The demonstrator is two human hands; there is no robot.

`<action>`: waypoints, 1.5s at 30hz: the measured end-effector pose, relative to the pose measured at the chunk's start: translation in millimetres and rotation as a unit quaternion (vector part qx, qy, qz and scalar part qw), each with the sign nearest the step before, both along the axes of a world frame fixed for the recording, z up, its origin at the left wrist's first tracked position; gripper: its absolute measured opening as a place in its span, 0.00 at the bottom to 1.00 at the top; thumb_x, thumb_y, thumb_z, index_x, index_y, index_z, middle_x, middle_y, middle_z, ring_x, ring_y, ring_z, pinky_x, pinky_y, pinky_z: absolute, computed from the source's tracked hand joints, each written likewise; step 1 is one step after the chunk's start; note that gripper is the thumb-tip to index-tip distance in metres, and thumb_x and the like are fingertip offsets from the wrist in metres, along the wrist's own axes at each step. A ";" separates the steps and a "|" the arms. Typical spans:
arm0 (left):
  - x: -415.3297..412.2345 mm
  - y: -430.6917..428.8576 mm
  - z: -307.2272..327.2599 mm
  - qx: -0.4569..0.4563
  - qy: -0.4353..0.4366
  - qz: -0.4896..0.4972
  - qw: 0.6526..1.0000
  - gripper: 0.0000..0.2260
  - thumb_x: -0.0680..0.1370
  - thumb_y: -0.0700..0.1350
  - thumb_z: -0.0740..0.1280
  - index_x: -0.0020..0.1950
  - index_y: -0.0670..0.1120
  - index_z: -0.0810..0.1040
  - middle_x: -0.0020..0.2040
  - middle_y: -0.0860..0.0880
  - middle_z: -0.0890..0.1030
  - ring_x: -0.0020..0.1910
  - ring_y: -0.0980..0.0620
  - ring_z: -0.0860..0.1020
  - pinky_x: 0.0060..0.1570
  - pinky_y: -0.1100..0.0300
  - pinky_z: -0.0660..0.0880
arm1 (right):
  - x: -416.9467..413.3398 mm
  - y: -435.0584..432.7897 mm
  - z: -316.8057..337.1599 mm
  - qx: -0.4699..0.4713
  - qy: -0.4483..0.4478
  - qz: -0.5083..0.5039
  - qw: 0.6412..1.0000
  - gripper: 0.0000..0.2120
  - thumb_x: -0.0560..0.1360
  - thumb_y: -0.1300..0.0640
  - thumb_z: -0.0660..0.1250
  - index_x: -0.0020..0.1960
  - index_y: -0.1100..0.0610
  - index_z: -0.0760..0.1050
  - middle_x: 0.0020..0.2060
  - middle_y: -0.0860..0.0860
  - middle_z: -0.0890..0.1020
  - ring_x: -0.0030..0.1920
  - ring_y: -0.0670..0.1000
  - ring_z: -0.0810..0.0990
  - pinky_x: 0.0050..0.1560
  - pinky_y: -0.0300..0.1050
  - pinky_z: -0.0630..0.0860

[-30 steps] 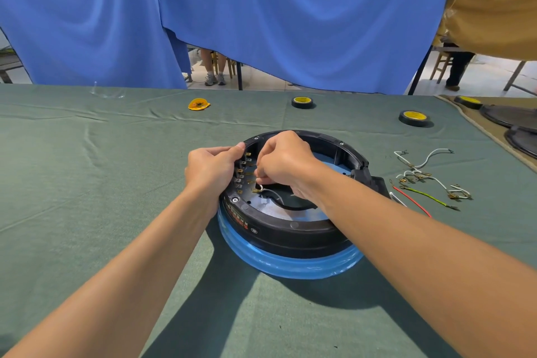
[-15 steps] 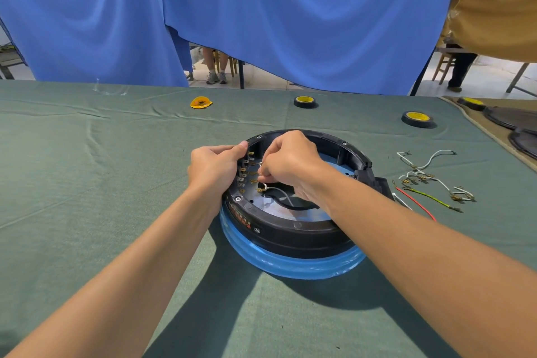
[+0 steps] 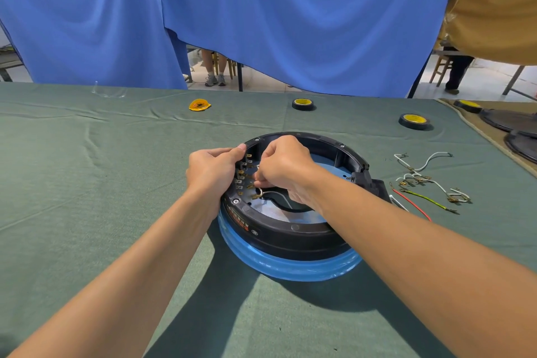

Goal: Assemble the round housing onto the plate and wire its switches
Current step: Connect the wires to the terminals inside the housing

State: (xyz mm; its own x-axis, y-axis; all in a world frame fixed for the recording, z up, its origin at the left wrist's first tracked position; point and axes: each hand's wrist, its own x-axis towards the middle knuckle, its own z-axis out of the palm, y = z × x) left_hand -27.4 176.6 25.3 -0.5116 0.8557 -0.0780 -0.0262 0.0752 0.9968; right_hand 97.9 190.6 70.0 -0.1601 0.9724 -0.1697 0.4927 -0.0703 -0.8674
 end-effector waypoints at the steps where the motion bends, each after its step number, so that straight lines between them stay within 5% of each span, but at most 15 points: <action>1: -0.1 -0.2 0.3 0.000 0.000 -0.001 1.000 0.11 0.68 0.52 0.77 0.46 0.47 0.87 0.44 0.43 0.86 0.45 0.40 0.85 0.53 0.43 0.81 | 0.4 1.2 -0.1 -0.007 0.006 -0.001 1.000 0.11 0.73 0.70 0.69 0.55 0.64 0.77 0.49 0.60 0.82 0.36 0.53 0.85 0.43 0.45 0.84; 7: 0.4 -0.6 2.0 -0.003 -0.005 -0.005 1.000 0.13 0.68 0.53 0.77 0.48 0.47 0.87 0.48 0.42 0.86 0.52 0.39 0.83 0.58 0.43 0.78 | 1.8 2.0 0.5 -0.036 0.055 -0.006 0.998 0.13 0.73 0.72 0.66 0.56 0.64 0.76 0.45 0.60 0.81 0.38 0.56 0.86 0.46 0.48 0.83; 45: 3.3 -2.9 5.6 -0.012 -0.008 0.006 1.000 0.08 0.71 0.50 0.77 0.45 0.47 0.87 0.46 0.42 0.86 0.49 0.39 0.84 0.55 0.43 0.80 | -3.2 -2.3 -3.8 -0.035 0.064 -0.013 0.997 0.11 0.72 0.73 0.67 0.52 0.64 0.77 0.52 0.61 0.80 0.35 0.54 0.85 0.41 0.46 0.84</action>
State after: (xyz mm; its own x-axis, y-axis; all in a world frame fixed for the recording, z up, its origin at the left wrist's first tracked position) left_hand -24.2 173.7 30.9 -0.5202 0.8474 -0.1066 -0.0438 0.0982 0.9942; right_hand 94.7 188.3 66.3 -0.1594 0.9628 -0.2180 0.3763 -0.1449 -0.9151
